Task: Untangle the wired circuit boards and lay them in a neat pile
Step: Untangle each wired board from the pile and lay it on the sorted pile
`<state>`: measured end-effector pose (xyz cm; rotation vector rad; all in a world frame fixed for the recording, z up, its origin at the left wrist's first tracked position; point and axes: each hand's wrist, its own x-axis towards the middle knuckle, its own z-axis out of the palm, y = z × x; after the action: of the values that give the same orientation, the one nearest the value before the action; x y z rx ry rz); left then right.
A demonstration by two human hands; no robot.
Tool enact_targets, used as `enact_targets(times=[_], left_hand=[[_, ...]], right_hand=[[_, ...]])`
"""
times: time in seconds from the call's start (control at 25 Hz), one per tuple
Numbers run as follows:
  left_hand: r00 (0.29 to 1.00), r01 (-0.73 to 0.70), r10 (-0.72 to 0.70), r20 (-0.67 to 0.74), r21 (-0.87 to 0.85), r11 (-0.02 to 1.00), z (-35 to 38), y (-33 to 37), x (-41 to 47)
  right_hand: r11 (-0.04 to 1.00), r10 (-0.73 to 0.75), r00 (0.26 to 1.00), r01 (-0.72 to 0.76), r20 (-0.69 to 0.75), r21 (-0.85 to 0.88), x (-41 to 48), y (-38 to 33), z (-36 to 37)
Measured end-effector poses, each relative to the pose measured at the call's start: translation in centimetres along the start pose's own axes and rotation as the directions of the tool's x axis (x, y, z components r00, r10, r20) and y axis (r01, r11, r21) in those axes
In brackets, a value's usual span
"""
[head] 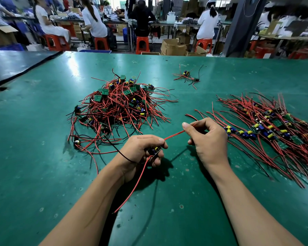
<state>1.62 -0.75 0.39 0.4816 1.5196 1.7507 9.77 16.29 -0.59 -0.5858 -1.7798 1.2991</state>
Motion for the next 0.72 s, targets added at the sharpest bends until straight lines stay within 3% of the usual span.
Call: enact_targets(times=[0.28,0.4,0.48,0.6,0.72], left_hand=[[1.0,-0.004,0.004,0.001,0.005,1.0,0.17,0.05,-0.05],[1.0,-0.005,0.005,-0.004,-0.022,1.0,0.0,0.19,-0.17],[1.0,-0.006,0.006,-0.011,-0.036,0.999,-0.05,0.27,-0.17],[1.0,-0.005,0.005,-0.021,-0.035,0.999,-0.01,0.31,-0.15],[0.999,-0.003,0.002,-0.043,-0.016,1.0,-0.07,0.25,-0.13]], right_hand=[[0.988,-0.049,0.998,0.043,-0.039,-0.147,0.15,0.64,0.13],[0.987,0.091,0.995,-0.096,0.049,0.125,0.42,0.6,0.18],[0.91,0.217,0.967,-0.25,0.132,0.331,0.7,0.38,0.28],[0.854,0.287,0.94,-0.339,0.186,0.395,0.82,0.17,0.33],[0.875,0.265,0.946,-0.317,0.186,0.366,0.76,0.03,0.27]])
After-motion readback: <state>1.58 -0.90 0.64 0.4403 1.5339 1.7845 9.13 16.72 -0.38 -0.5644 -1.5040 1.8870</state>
